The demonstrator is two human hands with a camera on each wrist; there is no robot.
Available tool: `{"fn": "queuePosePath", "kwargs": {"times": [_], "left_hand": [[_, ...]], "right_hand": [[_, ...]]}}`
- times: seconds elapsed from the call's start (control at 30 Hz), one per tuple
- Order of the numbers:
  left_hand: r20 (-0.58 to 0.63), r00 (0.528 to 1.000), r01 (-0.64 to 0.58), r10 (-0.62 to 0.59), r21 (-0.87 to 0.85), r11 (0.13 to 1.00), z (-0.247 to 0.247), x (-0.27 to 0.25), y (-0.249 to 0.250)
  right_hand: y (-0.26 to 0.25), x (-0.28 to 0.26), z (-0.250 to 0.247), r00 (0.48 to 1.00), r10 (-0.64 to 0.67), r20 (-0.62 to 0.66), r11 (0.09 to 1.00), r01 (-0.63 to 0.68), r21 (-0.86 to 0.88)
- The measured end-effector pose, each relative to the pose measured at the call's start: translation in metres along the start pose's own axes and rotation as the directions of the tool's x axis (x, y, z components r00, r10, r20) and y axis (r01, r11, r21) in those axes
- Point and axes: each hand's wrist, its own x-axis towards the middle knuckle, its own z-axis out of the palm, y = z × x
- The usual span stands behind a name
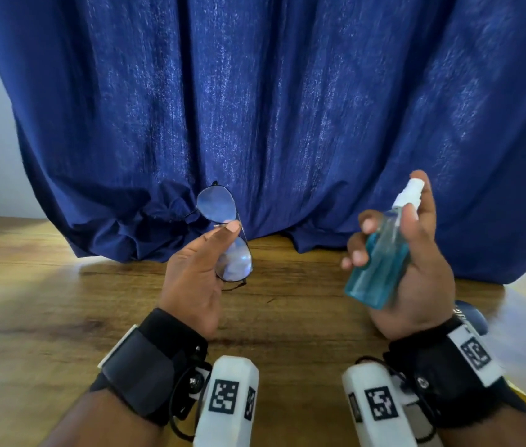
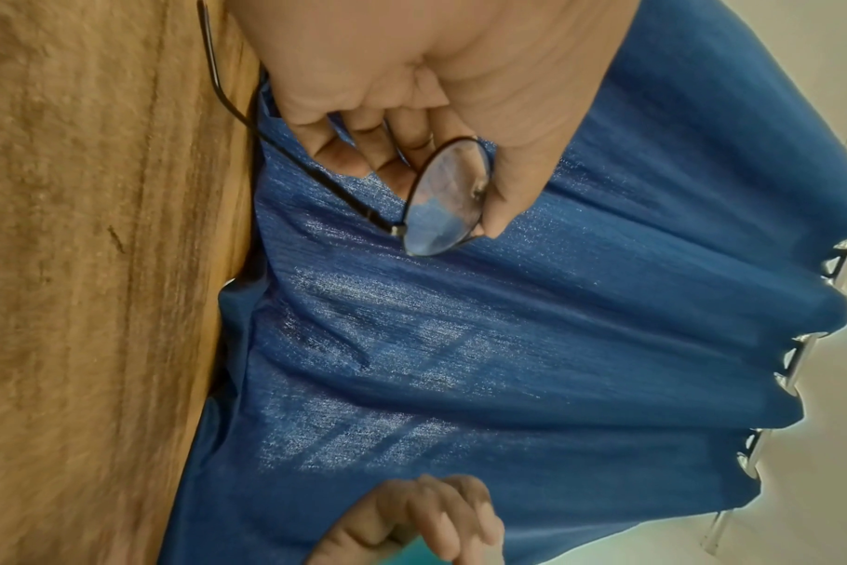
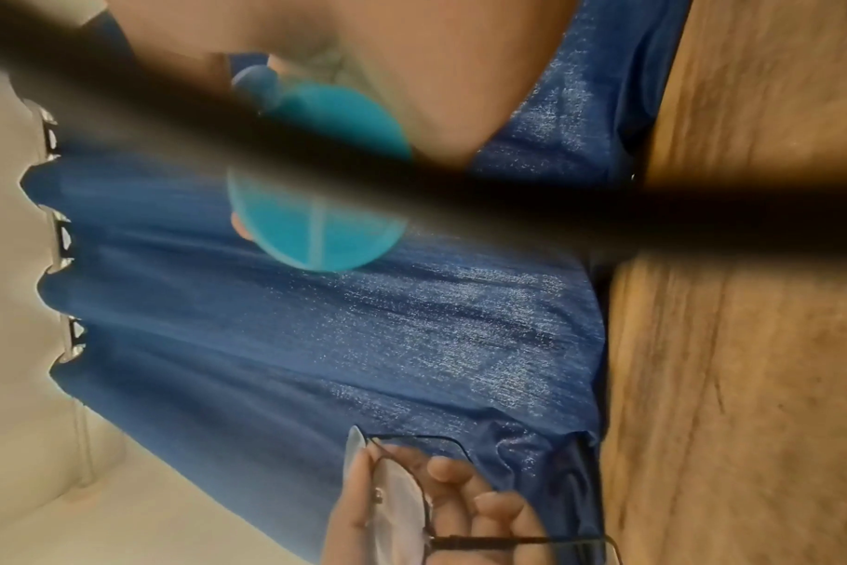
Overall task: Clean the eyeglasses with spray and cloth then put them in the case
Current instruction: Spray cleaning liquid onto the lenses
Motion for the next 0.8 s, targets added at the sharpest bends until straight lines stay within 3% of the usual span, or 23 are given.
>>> {"fn": "queuePosePath", "kwargs": {"times": [0.17,0.3,0.57,0.7,0.8], "left_hand": [[0.027,0.999,0.019,-0.019,-0.004,1.0,0.006,-0.004,-0.002],[0.1,0.995,-0.002,-0.003,0.053,0.999,0.007,-0.006,-0.007],[0.106,0.994,-0.001,-0.001,0.021,1.0,0.009,-0.006,-0.009],[0.106,0.994,-0.02,0.018,0.014,1.0,0.013,-0.008,-0.008],[0.087,0.996,-0.017,0.018,-0.01,1.0,0.014,-0.009,-0.008]], "right_hand": [[0.009,-0.004,0.006,0.999,0.036,-0.008,0.997,-0.036,-0.067],[0.014,-0.011,0.014,0.988,0.132,0.086,0.99,-0.127,-0.052],[0.018,-0.014,0.018,0.954,0.225,0.201,0.973,-0.231,0.008],[0.019,-0.015,0.021,0.943,0.271,0.194,0.951,-0.231,-0.208],[0.022,-0.018,0.024,0.938,0.288,0.194,0.883,-0.182,-0.432]]}}
